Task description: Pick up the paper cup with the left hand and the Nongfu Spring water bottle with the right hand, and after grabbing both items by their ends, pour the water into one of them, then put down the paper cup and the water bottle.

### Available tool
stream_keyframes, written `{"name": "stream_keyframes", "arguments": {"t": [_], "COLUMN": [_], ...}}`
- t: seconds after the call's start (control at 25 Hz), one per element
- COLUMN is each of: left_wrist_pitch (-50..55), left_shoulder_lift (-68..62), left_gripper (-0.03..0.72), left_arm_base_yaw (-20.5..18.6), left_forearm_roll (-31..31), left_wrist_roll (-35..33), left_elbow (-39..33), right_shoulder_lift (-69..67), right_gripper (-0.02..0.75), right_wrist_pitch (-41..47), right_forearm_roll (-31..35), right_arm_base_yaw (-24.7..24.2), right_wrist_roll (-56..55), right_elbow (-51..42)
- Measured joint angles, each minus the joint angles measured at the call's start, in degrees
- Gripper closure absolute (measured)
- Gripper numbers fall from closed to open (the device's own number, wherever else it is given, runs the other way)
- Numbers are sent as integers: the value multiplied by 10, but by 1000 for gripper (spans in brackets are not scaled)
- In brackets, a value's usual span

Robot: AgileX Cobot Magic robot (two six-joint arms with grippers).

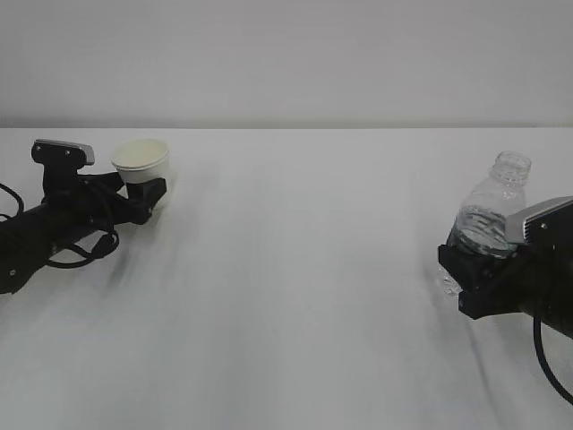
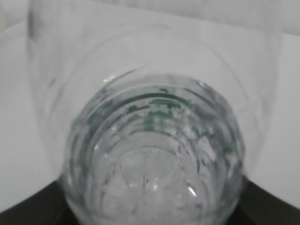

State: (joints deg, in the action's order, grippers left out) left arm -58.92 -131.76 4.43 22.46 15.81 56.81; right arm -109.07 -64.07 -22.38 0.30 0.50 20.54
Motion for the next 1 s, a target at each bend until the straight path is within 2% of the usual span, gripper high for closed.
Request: {"name": "stream_keyframes", "arguments": {"t": [0.68, 1.0], "left_wrist_pitch": [45, 41], "left_shoulder_lift": [-46, -51], "left_gripper": [64, 202], "left_arm_base_yaw": [7, 7], "left_forearm_roll": [19, 19], "left_wrist_roll": [26, 27], "left_elbow": [84, 84], "right_shoulder_lift": [0, 0], "right_gripper": [293, 293], "right_wrist_pitch": [0, 0], "right_forearm_roll": [0, 0], "right_arm_base_yaw": [0, 0], "right_wrist_roll": [0, 0], "right_elbow": [0, 0]}}
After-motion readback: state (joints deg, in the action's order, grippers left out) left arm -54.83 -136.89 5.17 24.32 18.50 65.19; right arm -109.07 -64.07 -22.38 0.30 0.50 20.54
